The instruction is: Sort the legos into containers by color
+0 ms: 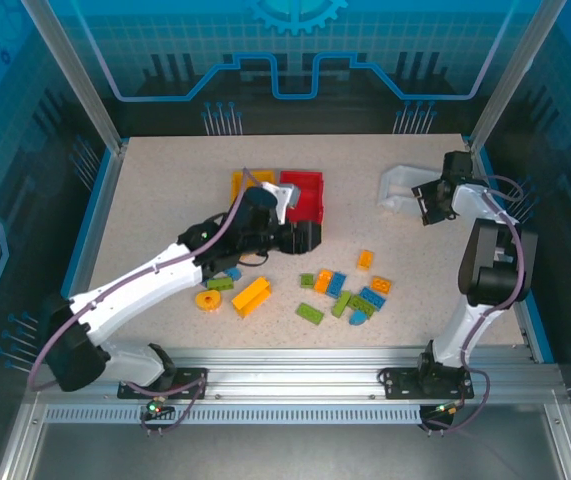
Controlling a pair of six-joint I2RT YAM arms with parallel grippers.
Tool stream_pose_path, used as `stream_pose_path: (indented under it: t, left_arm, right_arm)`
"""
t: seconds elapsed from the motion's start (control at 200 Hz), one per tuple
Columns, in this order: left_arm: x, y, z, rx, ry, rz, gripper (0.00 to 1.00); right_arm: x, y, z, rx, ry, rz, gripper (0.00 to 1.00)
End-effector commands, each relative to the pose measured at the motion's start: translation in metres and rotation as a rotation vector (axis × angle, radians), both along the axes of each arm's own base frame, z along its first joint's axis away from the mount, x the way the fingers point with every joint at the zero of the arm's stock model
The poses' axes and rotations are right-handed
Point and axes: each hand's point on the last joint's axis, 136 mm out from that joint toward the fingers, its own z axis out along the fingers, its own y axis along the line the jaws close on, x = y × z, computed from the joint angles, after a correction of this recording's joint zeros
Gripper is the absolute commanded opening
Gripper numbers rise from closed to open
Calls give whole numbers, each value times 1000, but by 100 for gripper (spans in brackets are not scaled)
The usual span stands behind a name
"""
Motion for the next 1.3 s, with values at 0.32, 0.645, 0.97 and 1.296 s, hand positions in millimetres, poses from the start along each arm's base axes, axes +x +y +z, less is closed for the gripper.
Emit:
stream_pose_path:
  t: [0.32, 0.645, 0.97, 1.296]
  left_arm:
    - [-27, 3, 19, -12, -119, 15, 68]
    - [-28, 19, 7, 41, -93, 63, 68]
    - [-30, 24, -10, 80, -41, 88, 68]
    - [-31, 26, -15, 81, -27, 93, 68]
  right_arm:
    - [14, -6, -4, -37, 50, 57, 23]
    - [19, 29, 17, -248, 42, 580, 5]
    - [9, 103, 3, -372, 84, 1082, 5]
    - [19, 122, -10, -318, 90, 1171, 9]
